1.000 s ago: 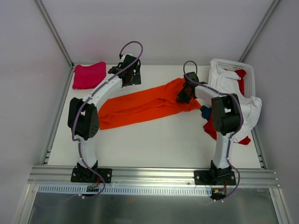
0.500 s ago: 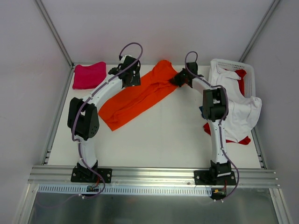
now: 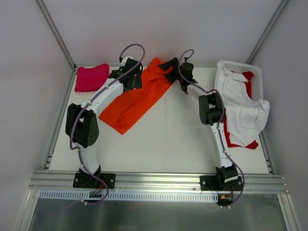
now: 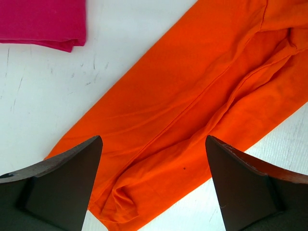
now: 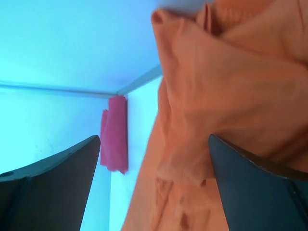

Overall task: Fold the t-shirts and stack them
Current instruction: Rotate the tshirt 90 degrees

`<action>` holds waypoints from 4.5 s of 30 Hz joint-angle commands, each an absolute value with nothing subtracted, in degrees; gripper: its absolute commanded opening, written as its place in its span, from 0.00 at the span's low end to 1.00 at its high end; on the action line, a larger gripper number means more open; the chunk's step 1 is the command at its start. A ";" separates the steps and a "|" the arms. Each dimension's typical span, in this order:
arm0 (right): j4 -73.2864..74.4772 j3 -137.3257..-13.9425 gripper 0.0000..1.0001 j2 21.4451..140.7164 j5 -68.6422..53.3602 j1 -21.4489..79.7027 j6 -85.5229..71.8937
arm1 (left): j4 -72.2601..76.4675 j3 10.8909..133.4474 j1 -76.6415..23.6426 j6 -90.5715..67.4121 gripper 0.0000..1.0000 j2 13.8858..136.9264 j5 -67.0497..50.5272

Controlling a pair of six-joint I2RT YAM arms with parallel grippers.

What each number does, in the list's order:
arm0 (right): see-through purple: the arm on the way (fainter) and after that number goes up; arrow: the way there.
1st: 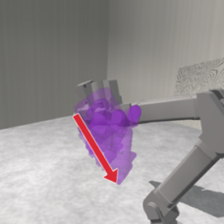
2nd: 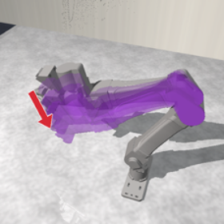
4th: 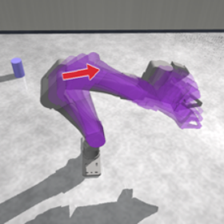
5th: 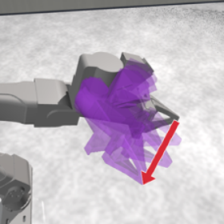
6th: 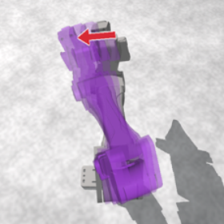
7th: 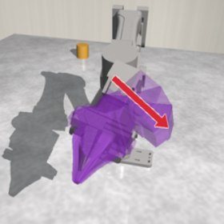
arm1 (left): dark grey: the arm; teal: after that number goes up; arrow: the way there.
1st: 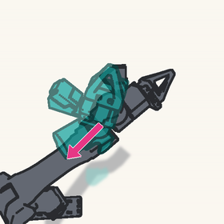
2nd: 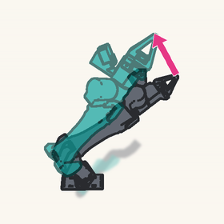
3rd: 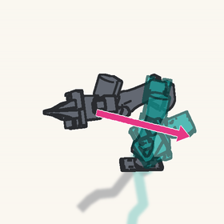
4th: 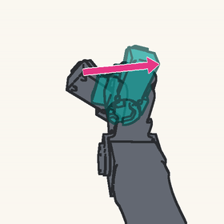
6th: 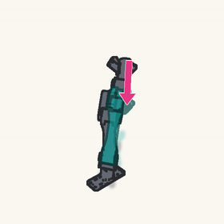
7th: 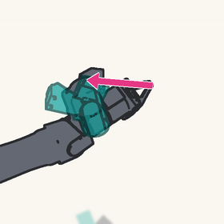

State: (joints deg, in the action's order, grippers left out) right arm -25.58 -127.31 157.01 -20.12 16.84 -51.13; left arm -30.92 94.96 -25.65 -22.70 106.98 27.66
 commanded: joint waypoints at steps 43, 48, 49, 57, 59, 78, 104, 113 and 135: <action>-14.59 -85.61 0.01 126.83 -14.59 50.80 -36.83 | -31.11 62.93 -25.05 -36.74 0.93 70.23 36.21; -14.41 -83.50 0.00 127.88 -13.97 49.92 -36.74 | -30.94 62.75 -25.05 -37.79 0.93 70.66 35.60; -14.41 -83.58 0.01 128.23 -13.89 49.75 -36.56 | -31.11 62.75 -25.14 -37.88 0.92 70.84 35.42; -13.27 -86.84 0.00 132.19 -14.24 49.83 -36.12 | -31.11 63.72 -25.05 -37.88 0.91 72.68 34.45; -13.27 -85.61 0.00 131.84 -14.15 49.66 -36.12 | -31.03 63.89 -25.05 -37.88 0.91 72.60 34.63; -0.91 -40.02 0.01 95.74 2.24 46.32 -34.89 | -30.94 65.48 -25.14 -38.50 0.90 79.01 33.40; 35.59 -41.75 0.99 50.28 28.03 43.86 -30.50 | -30.76 63.29 -35.31 -38.84 0.91 68.03 25.50; 31.57 -34.55 0.99 49.57 25.15 40.96 -30.06 | -16.63 43.36 -50.79 -59.49 0.79 73.47 14.78; 28.65 -29.27 0.99 45.79 18.19 29.71 -23.38 | -2.46 43.41 -68.11 -82.26 0.73 86.21 14.41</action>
